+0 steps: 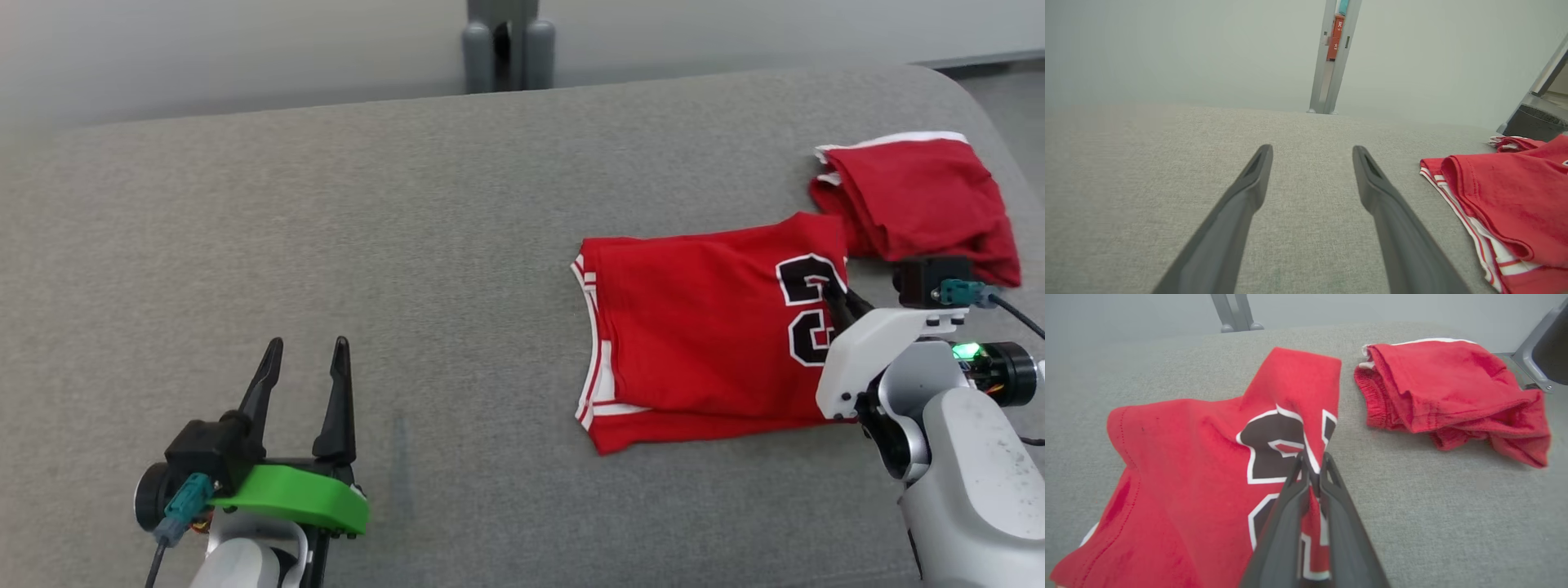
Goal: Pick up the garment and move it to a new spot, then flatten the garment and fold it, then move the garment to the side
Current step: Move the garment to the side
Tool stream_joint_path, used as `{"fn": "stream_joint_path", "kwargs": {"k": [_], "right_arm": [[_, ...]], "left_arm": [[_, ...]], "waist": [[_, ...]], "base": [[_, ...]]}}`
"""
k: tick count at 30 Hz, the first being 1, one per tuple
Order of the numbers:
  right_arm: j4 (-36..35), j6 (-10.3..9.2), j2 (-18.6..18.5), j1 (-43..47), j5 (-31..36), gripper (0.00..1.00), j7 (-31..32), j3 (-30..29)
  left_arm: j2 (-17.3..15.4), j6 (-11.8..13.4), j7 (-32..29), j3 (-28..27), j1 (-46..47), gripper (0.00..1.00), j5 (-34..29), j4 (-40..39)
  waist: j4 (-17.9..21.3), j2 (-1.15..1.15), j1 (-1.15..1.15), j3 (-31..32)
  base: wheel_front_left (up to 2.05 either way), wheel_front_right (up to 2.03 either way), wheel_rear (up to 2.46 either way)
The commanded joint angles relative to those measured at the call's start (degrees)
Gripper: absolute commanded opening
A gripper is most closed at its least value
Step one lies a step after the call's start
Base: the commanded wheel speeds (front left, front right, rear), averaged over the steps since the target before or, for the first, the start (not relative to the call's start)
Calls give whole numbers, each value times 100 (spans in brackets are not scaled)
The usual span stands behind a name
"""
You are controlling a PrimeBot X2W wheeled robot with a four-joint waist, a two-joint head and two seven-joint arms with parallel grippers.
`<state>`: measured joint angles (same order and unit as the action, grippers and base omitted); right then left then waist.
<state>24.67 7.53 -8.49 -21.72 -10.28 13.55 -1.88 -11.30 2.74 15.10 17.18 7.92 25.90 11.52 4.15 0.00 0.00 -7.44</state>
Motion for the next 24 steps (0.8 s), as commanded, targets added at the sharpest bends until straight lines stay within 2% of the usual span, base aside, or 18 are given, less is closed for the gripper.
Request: {"fn": "stream_joint_path", "kwargs": {"k": [1,6,11,16,24], "right_arm": [[-65,-9,-30,-92,0,0,12,-45],[-215,-9,-32,-97,-25,0,12,-200],[-289,-9,-4,-42,-31,0,1,-259],[-332,-9,-19,-95,-26,0,-38,-274],[-402,-9,-191,-615,50,0,25,-50]], "left_arm": [[-34,-20,-25,25,139,100,-30,13],[-72,-51,-98,115,304,100,-96,23],[-106,-61,-140,173,343,100,-109,39],[-121,-65,-160,217,329,100,-103,55],[-95,-20,-134,220,218,100,-33,80]], "waist": [[959,0,0,-435],[1342,0,0,-553],[1466,0,0,-570],[1365,0,0,-525],[991,0,0,-458]], "base": [[0,0,0],[0,0,0],[0,0,0],[0,0,0],[0,0,0]]}}
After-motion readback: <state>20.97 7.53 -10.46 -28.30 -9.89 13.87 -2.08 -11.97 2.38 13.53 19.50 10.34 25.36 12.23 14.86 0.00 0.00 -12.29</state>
